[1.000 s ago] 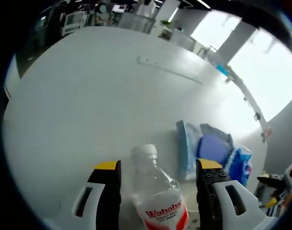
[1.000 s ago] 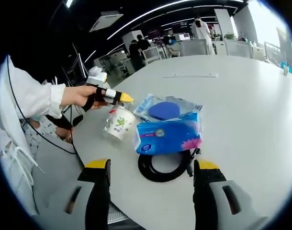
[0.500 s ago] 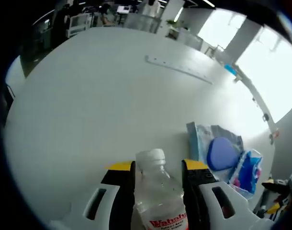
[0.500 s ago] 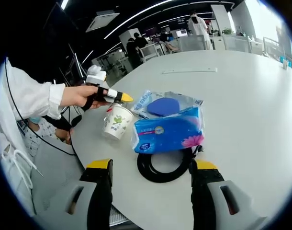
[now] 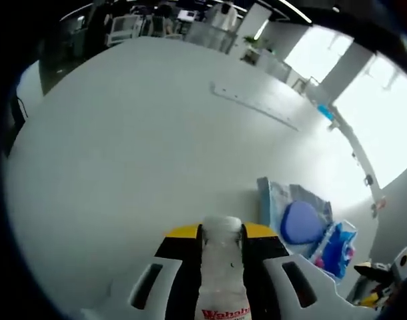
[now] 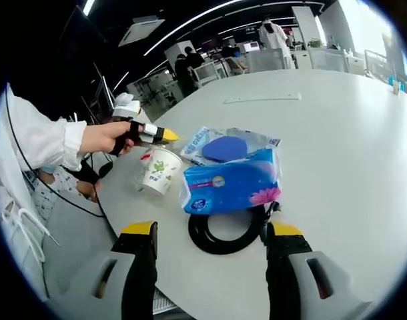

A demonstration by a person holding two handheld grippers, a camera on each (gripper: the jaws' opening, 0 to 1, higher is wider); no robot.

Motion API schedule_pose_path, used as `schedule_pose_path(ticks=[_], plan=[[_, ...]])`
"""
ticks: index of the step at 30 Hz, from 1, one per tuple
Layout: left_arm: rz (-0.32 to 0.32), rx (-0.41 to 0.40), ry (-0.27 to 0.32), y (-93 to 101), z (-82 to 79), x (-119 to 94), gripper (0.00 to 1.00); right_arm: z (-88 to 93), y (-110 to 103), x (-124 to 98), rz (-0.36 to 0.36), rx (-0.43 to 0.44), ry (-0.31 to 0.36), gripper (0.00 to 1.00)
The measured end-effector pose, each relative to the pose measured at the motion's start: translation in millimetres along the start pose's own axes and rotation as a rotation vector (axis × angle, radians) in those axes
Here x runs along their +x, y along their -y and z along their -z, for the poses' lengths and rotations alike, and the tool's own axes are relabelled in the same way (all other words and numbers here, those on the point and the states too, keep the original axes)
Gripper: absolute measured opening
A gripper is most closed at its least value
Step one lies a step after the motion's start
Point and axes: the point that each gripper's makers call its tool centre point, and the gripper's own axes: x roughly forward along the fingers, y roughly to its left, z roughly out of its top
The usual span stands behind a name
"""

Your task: Arrange the tabletop items into an orderly group along one side of the table until the central work area is clear of visible clutter.

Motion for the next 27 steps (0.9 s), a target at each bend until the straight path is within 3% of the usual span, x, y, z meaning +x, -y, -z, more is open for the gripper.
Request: schedule_pose_path(ticks=[11, 27], plan=[[0.021, 0.000, 0.043, 0.7, -0.5, -31, 0.15, 0.0, -6, -1, -0.011, -0.001, 0.013, 0.63], [0.050, 0.028, 0.186, 6.9, -8.0, -90, 0.15, 7.2, -7, -16, 0.001, 0.001, 0.043, 0.63]])
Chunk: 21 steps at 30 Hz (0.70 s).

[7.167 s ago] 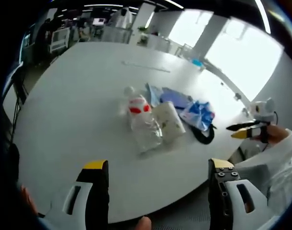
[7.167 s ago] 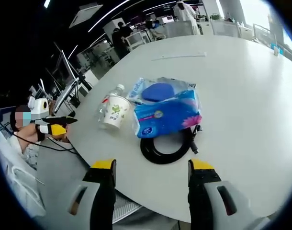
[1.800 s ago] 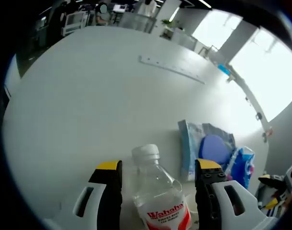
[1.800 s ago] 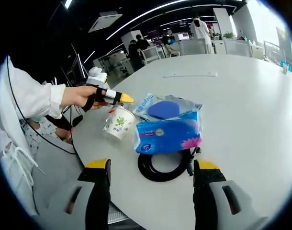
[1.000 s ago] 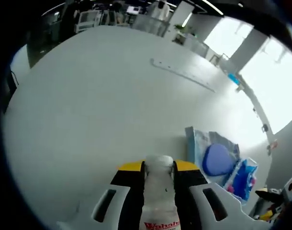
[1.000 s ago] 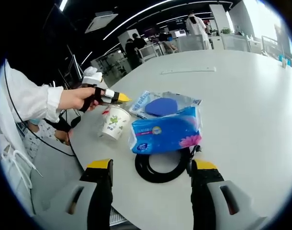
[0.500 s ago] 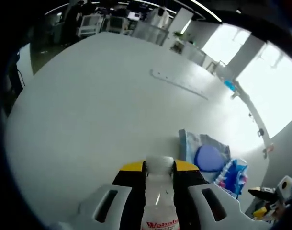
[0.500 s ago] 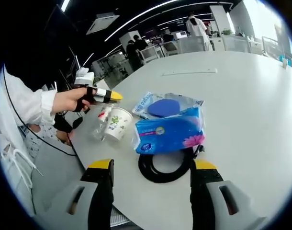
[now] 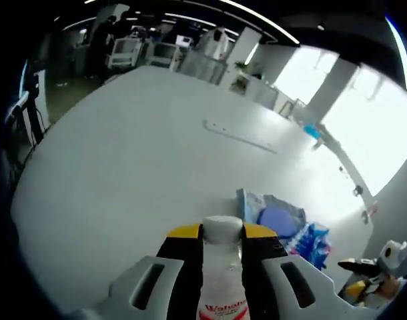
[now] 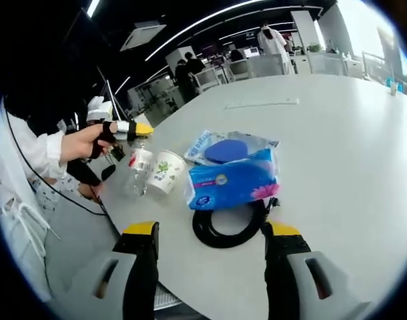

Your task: Arrange the tabletop items into an orderly group along one side of the table until the central work area is clear of visible clutter.

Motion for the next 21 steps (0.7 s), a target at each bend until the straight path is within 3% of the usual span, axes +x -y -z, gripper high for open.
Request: schedule_pose_path(ticks=[9, 21], plan=[[0.006, 0.043, 0.093, 3.4, -19.4, -23, 0.15, 4.3, -4, -7, -0.001, 0.003, 0.013, 0.63], [0.041, 0.142, 0.216, 6.7, -59.3, -22, 0.15, 8.9, 6, -21, 0.033, 0.021, 0.032, 0.63]])
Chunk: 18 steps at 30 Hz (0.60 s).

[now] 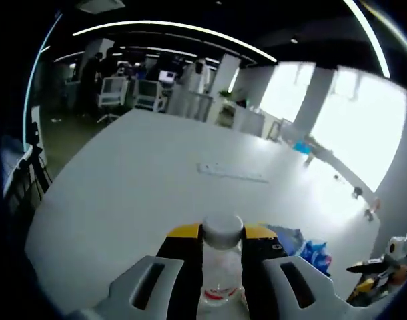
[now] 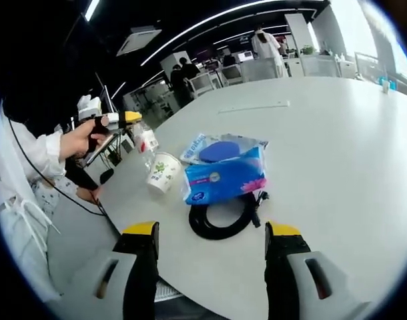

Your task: Arrange the tabletop items into an orderly group along one side of the table until the central work area is clear of visible clutter.

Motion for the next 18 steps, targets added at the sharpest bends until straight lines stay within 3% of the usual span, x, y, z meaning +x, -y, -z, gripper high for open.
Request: schedule_pose_path(ticks=[4, 7, 15, 18], plan=[[0.019, 0.049, 0.055, -0.5, -27.1, 9, 0.15, 1.7, 3, -1, 0.007, 0.006, -0.002, 0.63], [0.017, 0.131, 0.076, -4.2, -46.6, 17, 0.15, 3.5, 3, 0, 0.007, 0.008, -0.008, 0.63], [0.030, 0.191, 0.091, -16.4, -73.6, 28, 0.15, 2.3, 0, 4, 0.000, 0.012, -0.009, 0.63], [0.040, 0.272, 0.085, -17.2, -77.3, 35, 0.16, 1.8, -1, 7, -0.002, 0.015, -0.013, 0.63]])
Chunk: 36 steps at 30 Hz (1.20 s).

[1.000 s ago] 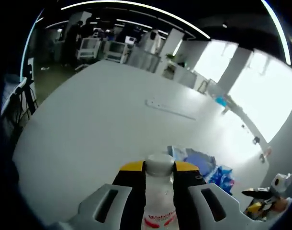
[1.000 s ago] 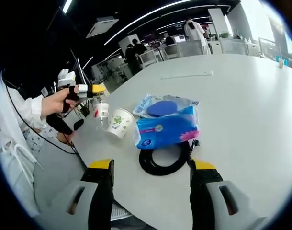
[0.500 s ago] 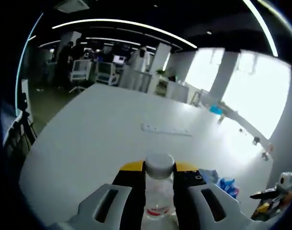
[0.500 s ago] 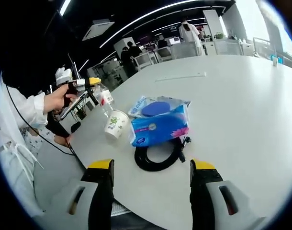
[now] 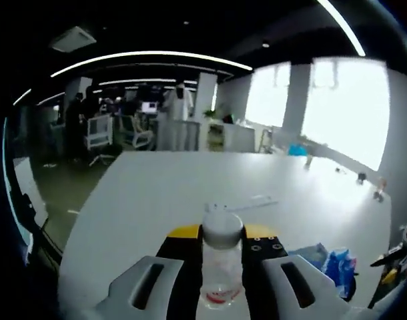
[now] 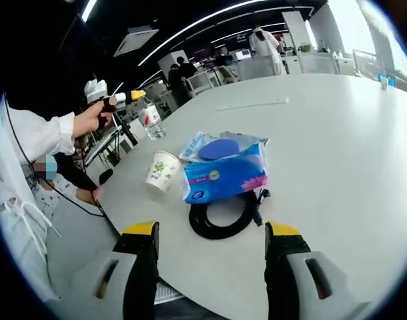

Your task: Arrange the tabletop items into an orderly group along one side of the table until the central work area is clear of visible clutter.

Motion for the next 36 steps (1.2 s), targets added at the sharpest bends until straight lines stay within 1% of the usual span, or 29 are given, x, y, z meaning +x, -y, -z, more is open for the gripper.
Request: schedule_pose_path(ticks=[3, 6, 8, 11, 15, 17, 21, 22, 24, 28, 33, 35, 36], plan=[[0.006, 0.029, -0.008, -1.7, 2.6, 6, 0.16, 0.7, 0, 3, 0.000, 0.002, -0.006, 0.63], [0.004, 0.017, -0.013, -7.1, 7.1, 11, 0.16, 0.3, 0, 3, 0.000, 0.001, -0.008, 0.63], [0.001, 0.013, -0.016, -9.3, 12.8, 14, 0.16, 0.5, 0, 4, 0.003, 0.004, -0.010, 0.63], [0.005, 0.026, -0.010, -7.7, 20.6, 17, 0.16, 1.1, 1, 4, 0.007, 0.011, -0.013, 0.63], [0.018, 0.042, -0.020, -5.6, 30.4, 20, 0.16, 1.7, 0, 5, 0.007, 0.012, -0.016, 0.63], [0.023, 0.036, -0.025, -5.5, 34.7, 22, 0.16, 2.4, -1, 6, 0.007, 0.010, -0.021, 0.63], [0.021, 0.045, -0.045, -4.2, 45.0, 22, 0.16, 4.4, -3, 8, 0.007, 0.012, -0.029, 0.63], [0.023, 0.043, -0.027, -4.3, 41.7, 23, 0.16, 4.9, -4, 9, 0.005, 0.013, -0.031, 0.63], [0.026, 0.045, -0.025, -3.5, 40.3, 24, 0.16, 5.1, -5, 9, 0.001, 0.014, -0.034, 0.62], [0.035, 0.046, -0.024, -2.5, 40.4, 22, 0.17, 5.3, -8, 13, -0.007, 0.009, -0.041, 0.62], [0.044, 0.052, -0.004, 1.0, 41.8, 16, 0.17, 3.4, -10, 15, -0.013, 0.009, -0.041, 0.62], [0.058, 0.057, 0.000, 2.1, 41.2, 16, 0.17, 2.6, -10, 16, -0.017, 0.006, -0.041, 0.62], [0.084, 0.057, 0.005, 4.6, 41.4, 15, 0.17, 2.1, -10, 16, -0.017, 0.003, -0.040, 0.62]])
